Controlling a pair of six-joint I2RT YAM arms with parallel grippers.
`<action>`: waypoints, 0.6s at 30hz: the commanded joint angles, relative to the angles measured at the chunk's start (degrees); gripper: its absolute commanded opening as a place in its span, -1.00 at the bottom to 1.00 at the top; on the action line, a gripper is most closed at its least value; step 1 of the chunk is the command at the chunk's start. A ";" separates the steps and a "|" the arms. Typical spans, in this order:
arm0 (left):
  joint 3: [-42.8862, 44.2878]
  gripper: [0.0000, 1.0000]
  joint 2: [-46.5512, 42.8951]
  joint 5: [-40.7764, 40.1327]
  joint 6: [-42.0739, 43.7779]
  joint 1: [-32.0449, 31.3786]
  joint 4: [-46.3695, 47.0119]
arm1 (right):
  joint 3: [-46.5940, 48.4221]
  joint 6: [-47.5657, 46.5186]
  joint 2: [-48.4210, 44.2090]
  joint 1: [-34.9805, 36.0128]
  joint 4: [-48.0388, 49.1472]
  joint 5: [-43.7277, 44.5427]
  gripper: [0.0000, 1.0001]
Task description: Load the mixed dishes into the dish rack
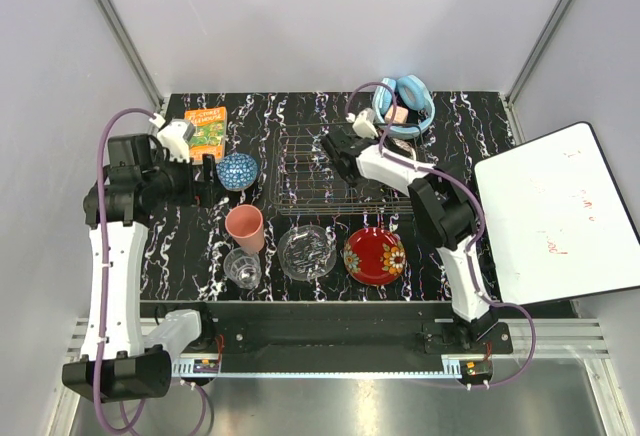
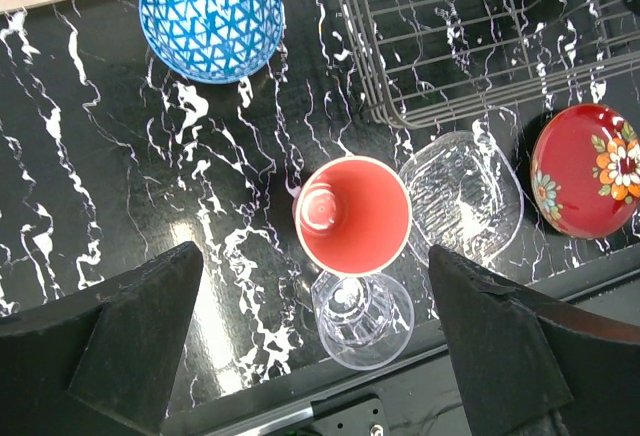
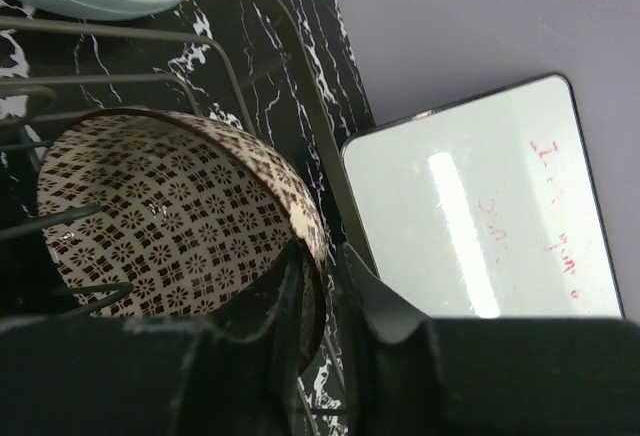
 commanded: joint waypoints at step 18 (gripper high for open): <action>-10.56 0.98 8.07 -13.97 3.63 -4.91 23.02 | 5.14 13.93 -18.11 8.92 -13.45 -9.16 0.99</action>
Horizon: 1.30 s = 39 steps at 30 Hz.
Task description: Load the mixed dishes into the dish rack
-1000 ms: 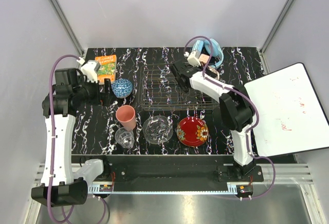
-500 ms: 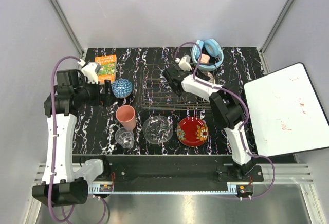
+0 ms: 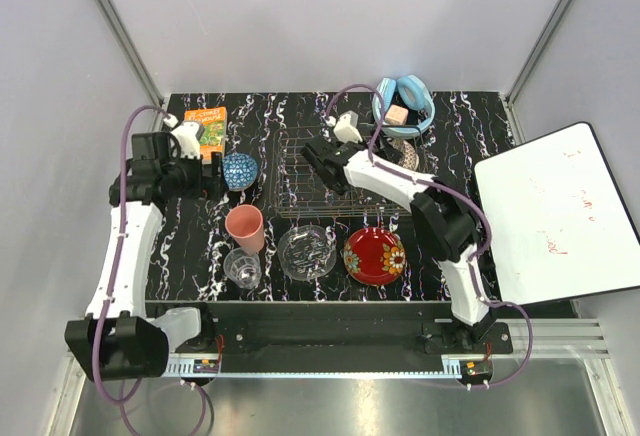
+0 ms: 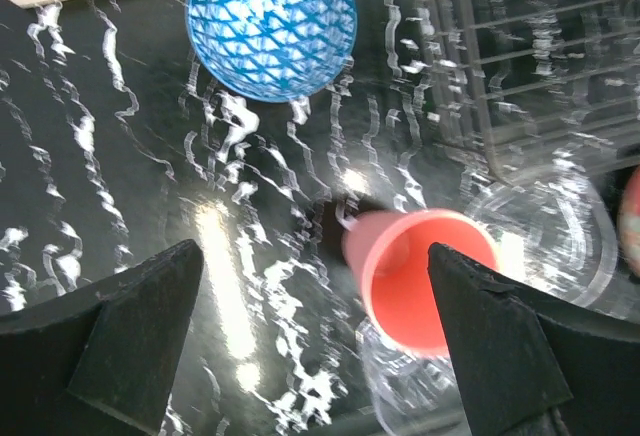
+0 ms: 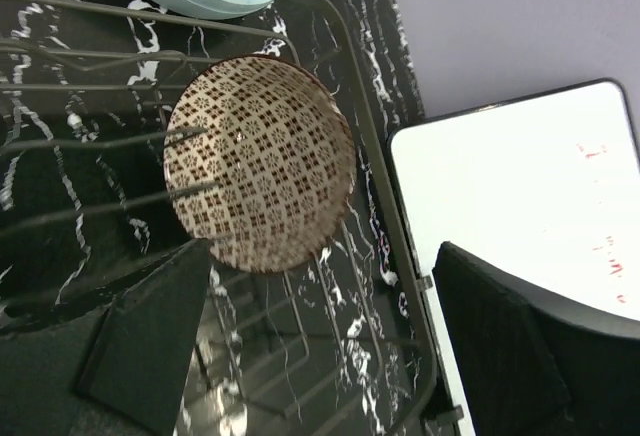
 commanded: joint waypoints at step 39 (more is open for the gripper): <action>0.04 0.06 38.43 -28.48 14.24 -17.98 30.83 | -17.24 5.12 -57.10 1.34 3.84 -15.93 0.64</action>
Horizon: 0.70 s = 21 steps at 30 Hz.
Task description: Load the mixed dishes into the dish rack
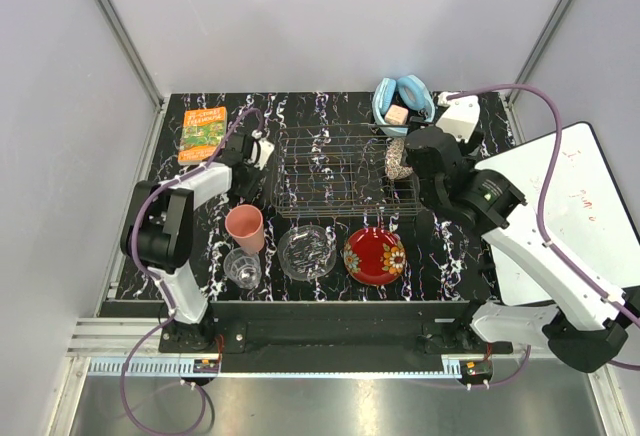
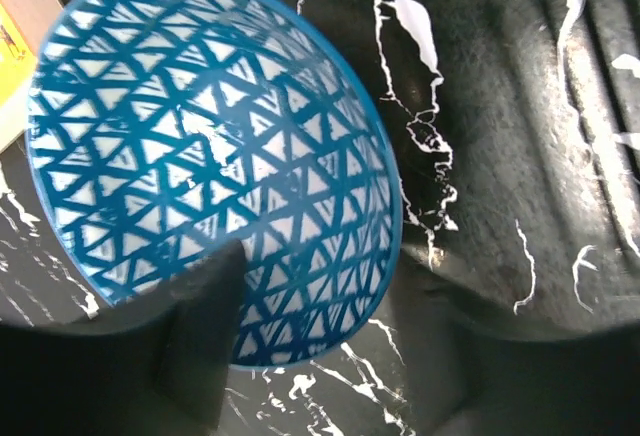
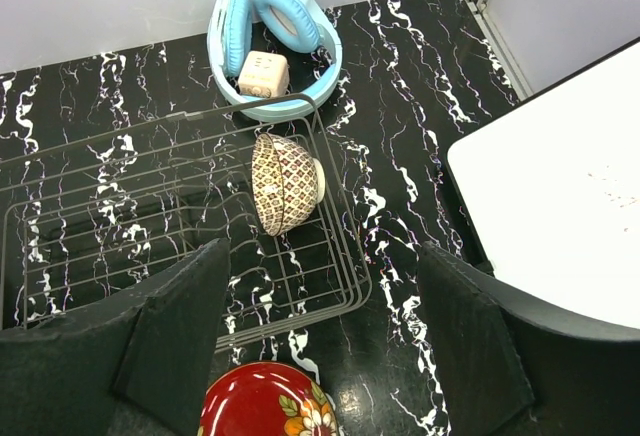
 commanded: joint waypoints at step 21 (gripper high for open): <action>24.05 -1.00 -27.83 16.46 -8.15 -2.34 -30.83 | -8.79 -4.27 -5.61 0.18 5.24 8.66 0.57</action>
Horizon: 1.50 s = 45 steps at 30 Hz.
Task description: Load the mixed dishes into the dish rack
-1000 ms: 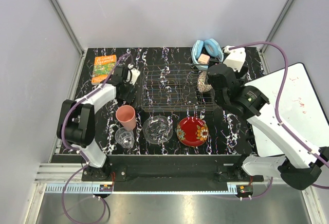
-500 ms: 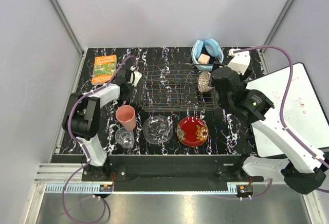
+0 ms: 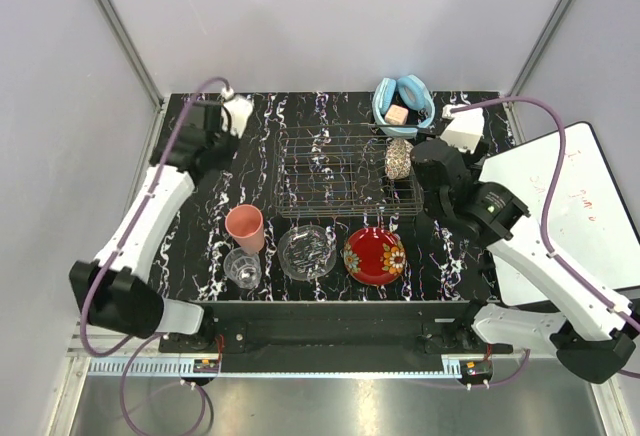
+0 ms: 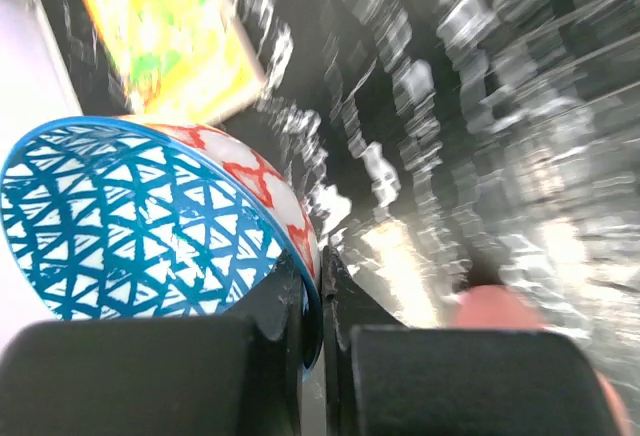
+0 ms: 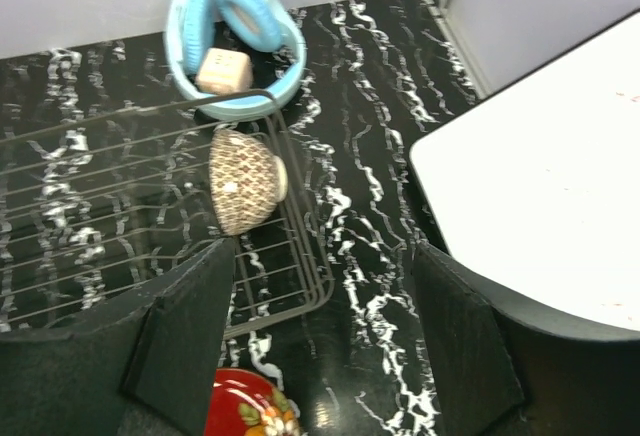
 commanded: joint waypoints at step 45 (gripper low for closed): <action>4.55 -1.00 37.62 41.29 -84.72 -29.58 80.25 | -11.85 7.05 -12.53 0.07 5.12 4.47 0.50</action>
